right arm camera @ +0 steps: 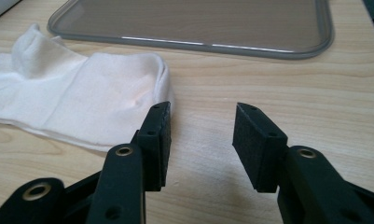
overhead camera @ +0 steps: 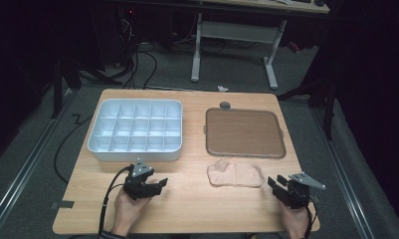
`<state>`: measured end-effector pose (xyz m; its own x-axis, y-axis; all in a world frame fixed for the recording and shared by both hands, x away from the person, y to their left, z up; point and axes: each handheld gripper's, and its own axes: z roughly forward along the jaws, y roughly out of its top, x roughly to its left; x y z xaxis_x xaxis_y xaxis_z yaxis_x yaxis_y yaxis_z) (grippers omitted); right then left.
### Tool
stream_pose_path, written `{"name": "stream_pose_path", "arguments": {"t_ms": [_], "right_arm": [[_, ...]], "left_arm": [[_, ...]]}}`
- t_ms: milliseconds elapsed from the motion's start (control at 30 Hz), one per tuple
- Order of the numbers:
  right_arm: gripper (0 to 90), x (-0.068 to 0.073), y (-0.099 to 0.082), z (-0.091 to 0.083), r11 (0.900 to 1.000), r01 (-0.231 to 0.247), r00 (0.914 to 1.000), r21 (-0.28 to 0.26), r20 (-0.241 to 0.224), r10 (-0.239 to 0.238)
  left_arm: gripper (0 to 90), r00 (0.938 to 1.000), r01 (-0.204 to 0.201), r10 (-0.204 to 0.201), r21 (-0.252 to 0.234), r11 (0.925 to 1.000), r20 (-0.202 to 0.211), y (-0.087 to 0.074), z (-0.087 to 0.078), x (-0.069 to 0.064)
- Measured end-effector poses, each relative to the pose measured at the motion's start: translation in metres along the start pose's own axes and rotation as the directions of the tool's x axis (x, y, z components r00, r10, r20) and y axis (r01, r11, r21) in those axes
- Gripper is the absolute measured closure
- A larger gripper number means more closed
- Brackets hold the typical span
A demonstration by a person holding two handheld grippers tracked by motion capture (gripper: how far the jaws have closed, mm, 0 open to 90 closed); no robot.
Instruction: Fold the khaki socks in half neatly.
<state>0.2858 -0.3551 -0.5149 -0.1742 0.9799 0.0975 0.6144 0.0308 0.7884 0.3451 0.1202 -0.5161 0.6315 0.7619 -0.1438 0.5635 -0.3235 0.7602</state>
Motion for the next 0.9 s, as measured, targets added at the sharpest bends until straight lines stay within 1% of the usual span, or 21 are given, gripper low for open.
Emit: {"name": "stream_pose_path", "arguments": {"t_ms": [100,233,433,500,600,700,733,767,800,833,900], "right_arm": [[57.6,0.002,0.0,0.0,1.0,0.003,0.9999,0.009,-0.014,-0.003],[57.6,0.007,0.001,-0.001,0.9998,0.02,0.9994,0.007,-0.027,-0.02],[57.2,0.012,0.004,0.0,0.9997,0.023,0.999,0.007,-0.038,-0.022],[56.9,0.013,0.004,0.001,0.9996,0.028,0.9987,0.006,-0.042,-0.028],[56.4,0.015,0.006,0.003,0.9993,0.037,0.9982,0.006,-0.047,-0.037],[56.3,0.018,0.008,0.005,0.9992,0.038,0.9979,0.008,-0.052,-0.038],[56.2,0.018,0.009,0.006,0.9991,0.043,0.9976,0.005,-0.054,-0.043],[56.3,0.02,0.01,0.007,0.9991,0.043,0.9975,0.005,-0.057,-0.043],[56.2,0.02,0.011,0.007,0.9988,0.05,0.997,0.002,-0.059,-0.05],[56.2,0.022,0.012,0.008,0.999,0.044,0.9973,0.005,-0.06,-0.043],[56.2,0.023,0.014,0.009,0.9988,0.049,0.997,0.005,-0.06,-0.048]], "left_arm": [[36.9,0.9997,0.0,0.0,0.001,1.0,0.023,0.004,0.003,-0.004],[37.7,0.9988,-0.029,0.029,0.005,0.9996,0.04,0.011,0.01,-0.015],[38.2,0.9956,-0.052,0.051,0.009,0.9986,0.078,0.022,0.022,-0.026],[38.9,0.994,-0.071,0.07,0.009,0.9975,0.084,0.026,0.026,-0.032],[39.4,0.9924,-0.095,0.095,0.0,0.9955,0.079,0.032,0.03,-0.037],[39.5,0.9901,-0.105,0.105,0.0,0.9944,0.094,0.039,0.035,-0.042],[39.5,0.9901,-0.105,0.105,0.0,0.9944,0.094,0.039,0.035,-0.042],[39.4,0.9881,-0.11,0.109,0.001,0.9939,0.109,0.043,0.04,-0.046],[39.4,0.9873,-0.115,0.113,0.005,0.9934,0.111,0.045,0.042,-0.047],[39.3,0.9864,-0.121,0.119,0.007,0.9927,0.113,0.046,0.044,-0.049],[39.3,0.9849,-0.128,0.125,0.013,0.9917,0.12,0.048,0.048,-0.052]]}}
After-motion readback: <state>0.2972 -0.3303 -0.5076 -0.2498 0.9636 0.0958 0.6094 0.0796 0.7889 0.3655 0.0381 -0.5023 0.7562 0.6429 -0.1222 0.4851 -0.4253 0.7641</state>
